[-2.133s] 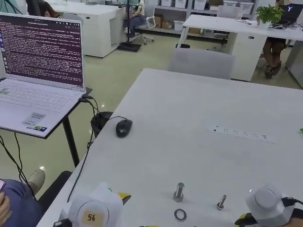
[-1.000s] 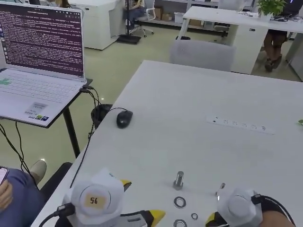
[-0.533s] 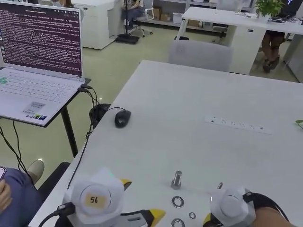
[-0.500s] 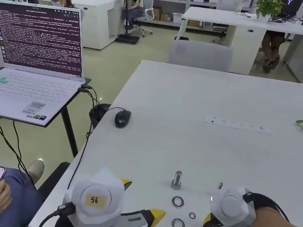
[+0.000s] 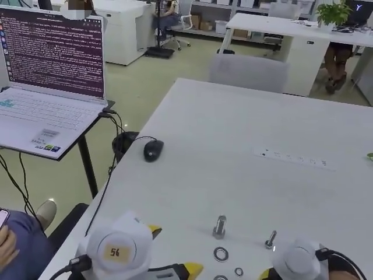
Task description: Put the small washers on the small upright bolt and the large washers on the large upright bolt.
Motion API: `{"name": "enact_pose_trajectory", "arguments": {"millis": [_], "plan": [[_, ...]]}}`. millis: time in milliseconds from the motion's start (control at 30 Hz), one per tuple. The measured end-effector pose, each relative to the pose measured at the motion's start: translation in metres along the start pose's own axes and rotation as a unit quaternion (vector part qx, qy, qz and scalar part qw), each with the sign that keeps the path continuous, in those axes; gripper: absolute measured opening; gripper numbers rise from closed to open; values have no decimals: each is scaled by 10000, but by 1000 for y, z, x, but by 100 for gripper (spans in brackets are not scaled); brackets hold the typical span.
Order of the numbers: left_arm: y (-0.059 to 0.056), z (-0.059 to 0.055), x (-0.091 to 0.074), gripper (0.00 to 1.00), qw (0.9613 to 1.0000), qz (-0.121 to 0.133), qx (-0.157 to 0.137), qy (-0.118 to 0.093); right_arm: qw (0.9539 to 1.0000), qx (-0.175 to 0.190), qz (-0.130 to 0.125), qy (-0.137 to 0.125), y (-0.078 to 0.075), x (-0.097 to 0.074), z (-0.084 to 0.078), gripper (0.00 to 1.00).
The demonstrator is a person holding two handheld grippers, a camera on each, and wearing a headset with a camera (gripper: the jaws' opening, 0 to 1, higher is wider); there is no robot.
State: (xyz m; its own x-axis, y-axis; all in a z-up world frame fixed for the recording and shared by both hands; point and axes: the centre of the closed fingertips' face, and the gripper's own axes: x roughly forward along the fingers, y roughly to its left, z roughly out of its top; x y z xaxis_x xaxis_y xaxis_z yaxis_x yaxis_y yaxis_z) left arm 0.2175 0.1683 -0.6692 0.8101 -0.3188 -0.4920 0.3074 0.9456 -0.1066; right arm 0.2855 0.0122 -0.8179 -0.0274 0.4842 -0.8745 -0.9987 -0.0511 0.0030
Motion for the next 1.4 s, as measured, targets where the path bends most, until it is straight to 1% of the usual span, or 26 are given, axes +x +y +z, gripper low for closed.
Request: {"name": "enact_pose_trajectory", "arguments": {"millis": [100, 133, 233, 267, 300, 367, 400, 467, 533, 567, 667, 733, 833, 1000, 1100, 1300, 1400], "plan": [[-1, 0, 1, 63, 10000, -20, 17, 13, 9995, 264, -151, -114, -8, -7, -4, 13], [-1, 0, 1, 63, 10000, -27, 20, 14, 9993, 295, -172, -130, -9, -8, -4, 13], [-2, 1, 3, 63, 10000, -49, 37, 30, 9968, 608, -437, -269, -22, -20, -9, 13], [-3, 1, 3, 63, 10000, -55, 41, 29, 9951, 740, -571, -334, -31, -25, -10, 13], [-3, 2, 3, 63, 10000, -68, 46, 27, 9934, 864, -649, -391, -35, -29, -10, 13], [-4, 2, 4, 63, 9999, -82, 64, 35, 9888, 1118, -787, -592, -46, -37, -8, 13], [-4, 2, 5, 63, 9999, -89, 67, 36, 9888, 1097, -815, -602, -50, -41, -9, 13], [-4, 1, 6, 63, 9999, -98, 78, 53, 9869, 1101, -997, -626, -61, -49, -8, 13], [-5, 2, 6, 63, 9999, -102, 74, 52, 9843, 1174, -1112, -709, -71, -57, -6, 13], [-5, 2, 6, 63, 9999, -102, 67, 49, 9819, 1233, -1209, -780, -78, -62, -3, 13], [-5, 1, 6, 63, 9999, -99, 70, 68, 9787, 1306, -1315, -886, -90, -69, 3, 13], [-4, 1, 6, 63, 9999, -94, 56, 67, 9778, 1321, -1345, -919, -96, -70, 7, 13], [-4, 0, 6, 63, 9999, -78, 42, 70, 9775, 1288, -1391, -926, -103, -71, 11, 13], [-2, -2, 6, 63, 10000, -53, 11, 77, 9799, 1152, -1378, -863, -110, -69, 21, 13], [-2, -1, 6, 63, 10000, -38, -6, 70, 9816, 1090, -1367, -770, -114, -65, 22, 13], [0, -2, 5, 63, 10000, -15, -18, 78, 9854, 990, -1288, -510, -115, -59, 22, 13], [3, -3, 4, 63, 10000, 9, -44, 77, 9865, 953, -1242, -470, -115, -57, 23, 13]]}}
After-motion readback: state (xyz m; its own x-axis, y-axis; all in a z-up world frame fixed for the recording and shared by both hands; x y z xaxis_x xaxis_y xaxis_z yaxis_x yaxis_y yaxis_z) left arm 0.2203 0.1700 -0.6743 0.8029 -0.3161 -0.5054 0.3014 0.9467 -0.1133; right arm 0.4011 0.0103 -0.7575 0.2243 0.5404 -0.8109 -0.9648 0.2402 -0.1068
